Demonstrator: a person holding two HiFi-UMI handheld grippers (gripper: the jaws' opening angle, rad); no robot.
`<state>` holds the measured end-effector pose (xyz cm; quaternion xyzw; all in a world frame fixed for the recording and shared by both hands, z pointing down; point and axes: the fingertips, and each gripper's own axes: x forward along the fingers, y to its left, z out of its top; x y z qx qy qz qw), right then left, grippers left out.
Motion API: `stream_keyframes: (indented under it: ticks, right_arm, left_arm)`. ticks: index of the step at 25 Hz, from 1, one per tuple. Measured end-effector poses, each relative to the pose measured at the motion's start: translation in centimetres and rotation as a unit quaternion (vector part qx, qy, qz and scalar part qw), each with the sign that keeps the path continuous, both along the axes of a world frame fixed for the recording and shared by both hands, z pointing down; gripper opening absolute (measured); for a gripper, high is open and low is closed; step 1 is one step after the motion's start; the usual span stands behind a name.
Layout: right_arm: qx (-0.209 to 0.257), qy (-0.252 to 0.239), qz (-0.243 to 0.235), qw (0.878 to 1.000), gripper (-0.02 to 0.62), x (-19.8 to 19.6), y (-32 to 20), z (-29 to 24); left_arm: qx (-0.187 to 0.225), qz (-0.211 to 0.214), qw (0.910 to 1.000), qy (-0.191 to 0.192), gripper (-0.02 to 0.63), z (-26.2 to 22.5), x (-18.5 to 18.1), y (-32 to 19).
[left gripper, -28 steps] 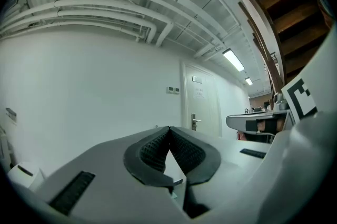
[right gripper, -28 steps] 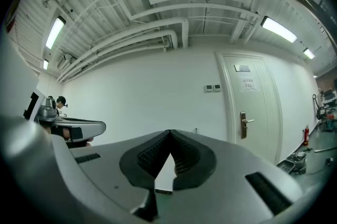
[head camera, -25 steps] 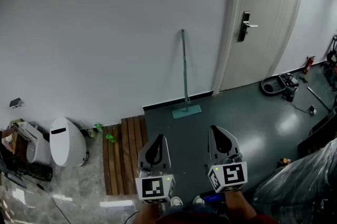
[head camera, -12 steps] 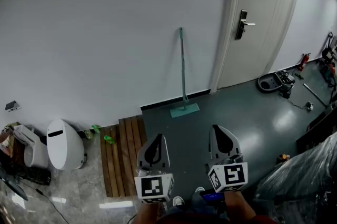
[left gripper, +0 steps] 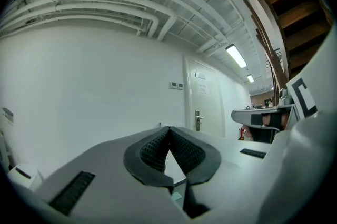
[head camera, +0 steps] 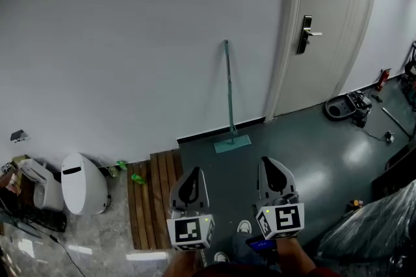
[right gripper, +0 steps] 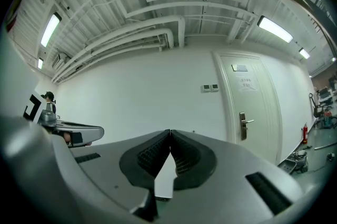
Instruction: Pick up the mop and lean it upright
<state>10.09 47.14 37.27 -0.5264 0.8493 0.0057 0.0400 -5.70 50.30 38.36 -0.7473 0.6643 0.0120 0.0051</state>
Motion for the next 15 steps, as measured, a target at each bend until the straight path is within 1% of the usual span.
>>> stream_keyframes:
  ticks: [2,6,10,15]
  right_arm:
    - [0.001,0.001,-0.002,1.0,0.017,0.8,-1.9,0.1]
    - [0.002,-0.001,-0.005,1.0,0.017,2.3,-6.3,-0.5]
    - [0.013,-0.001,-0.016,1.0,0.017,3.6,-10.0,-1.4]
    - [0.016,-0.004,-0.018,1.0,0.017,6.0,-13.5,-1.6]
  left_arm:
    - [-0.006,-0.003,1.0,-0.003,0.014,0.3,0.7,-2.0]
    - [-0.007,-0.007,0.9999,-0.003,0.014,-0.7,2.4,-6.1]
    - [-0.001,-0.001,1.0,-0.006,0.014,-1.5,4.2,-9.8]
    - [0.004,0.004,0.9999,-0.009,0.014,-1.8,7.2,-13.6]
